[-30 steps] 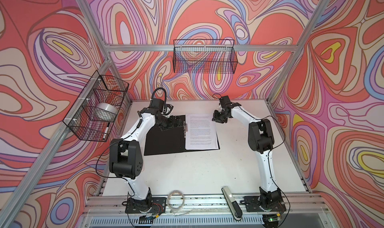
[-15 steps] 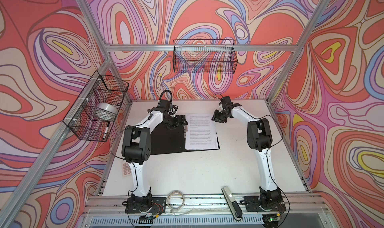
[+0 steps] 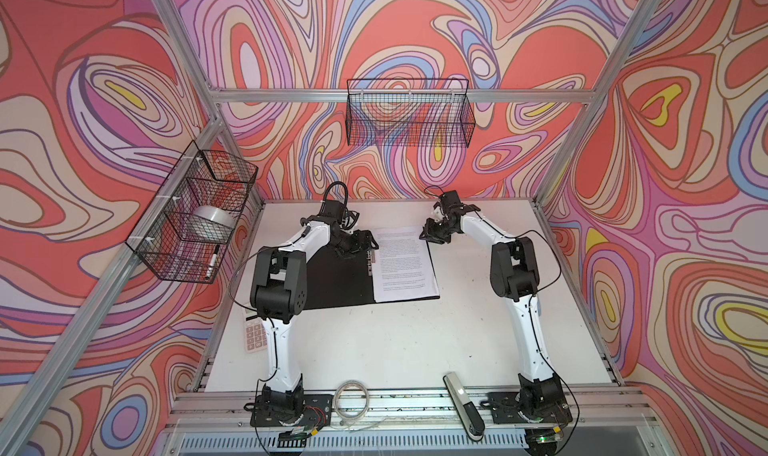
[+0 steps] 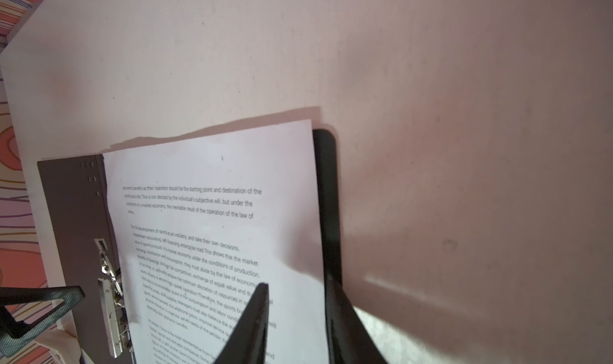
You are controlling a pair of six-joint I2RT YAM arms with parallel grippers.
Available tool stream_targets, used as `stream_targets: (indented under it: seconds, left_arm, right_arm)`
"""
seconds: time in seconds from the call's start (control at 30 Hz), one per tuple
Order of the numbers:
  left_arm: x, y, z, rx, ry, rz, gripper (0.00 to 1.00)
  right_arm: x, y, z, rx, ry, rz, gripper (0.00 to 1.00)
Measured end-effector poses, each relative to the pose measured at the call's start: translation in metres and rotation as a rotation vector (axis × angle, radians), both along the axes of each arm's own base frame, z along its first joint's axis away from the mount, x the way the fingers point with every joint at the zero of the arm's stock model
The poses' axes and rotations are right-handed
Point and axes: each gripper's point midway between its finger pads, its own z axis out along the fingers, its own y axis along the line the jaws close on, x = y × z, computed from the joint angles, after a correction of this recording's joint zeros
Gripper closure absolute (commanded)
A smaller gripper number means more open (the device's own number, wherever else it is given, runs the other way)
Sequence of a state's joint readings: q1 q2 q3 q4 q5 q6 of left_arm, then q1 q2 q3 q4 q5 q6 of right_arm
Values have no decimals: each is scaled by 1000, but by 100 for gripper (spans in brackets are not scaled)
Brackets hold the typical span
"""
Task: Put the files into the folder
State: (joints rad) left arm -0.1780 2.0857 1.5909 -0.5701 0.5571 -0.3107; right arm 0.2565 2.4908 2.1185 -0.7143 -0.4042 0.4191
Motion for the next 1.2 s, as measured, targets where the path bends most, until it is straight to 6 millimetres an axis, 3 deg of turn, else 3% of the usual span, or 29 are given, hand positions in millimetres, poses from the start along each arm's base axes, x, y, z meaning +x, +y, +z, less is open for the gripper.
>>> stream_targets:
  seconds: [0.13, 0.3, 0.47, 0.57, 0.7, 0.93, 1.2]
  left_arm:
    - [1, 1, 0, 7, -4, -1, 0]
    - [-1, 3, 5, 22, -19, -10, 0]
    - [-3, 5, 32, 26, -72, -17, 0]
    - [-6, 5, 51, 23, -110, -25, 0]
    - [-15, 7, 64, 22, -133, -30, 0]
    - [-31, 9, 53, 32, -83, -38, 0]
    - [-35, 10, 56, 36, -86, -46, 0]
  right_arm:
    - [-4, -6, 1, -28, -4, -18, 68]
    - [-28, -21, 16, -71, 6, -59, 71]
    - [-65, -31, 53, -58, -10, -86, 73]
    - [-87, -31, 63, -49, -10, -86, 73]
    - [-114, -19, 54, -53, 31, -48, 71]
    - [-156, -3, 18, -102, 132, 10, 71]
    - [-167, -13, 2, -189, 154, -9, 72]
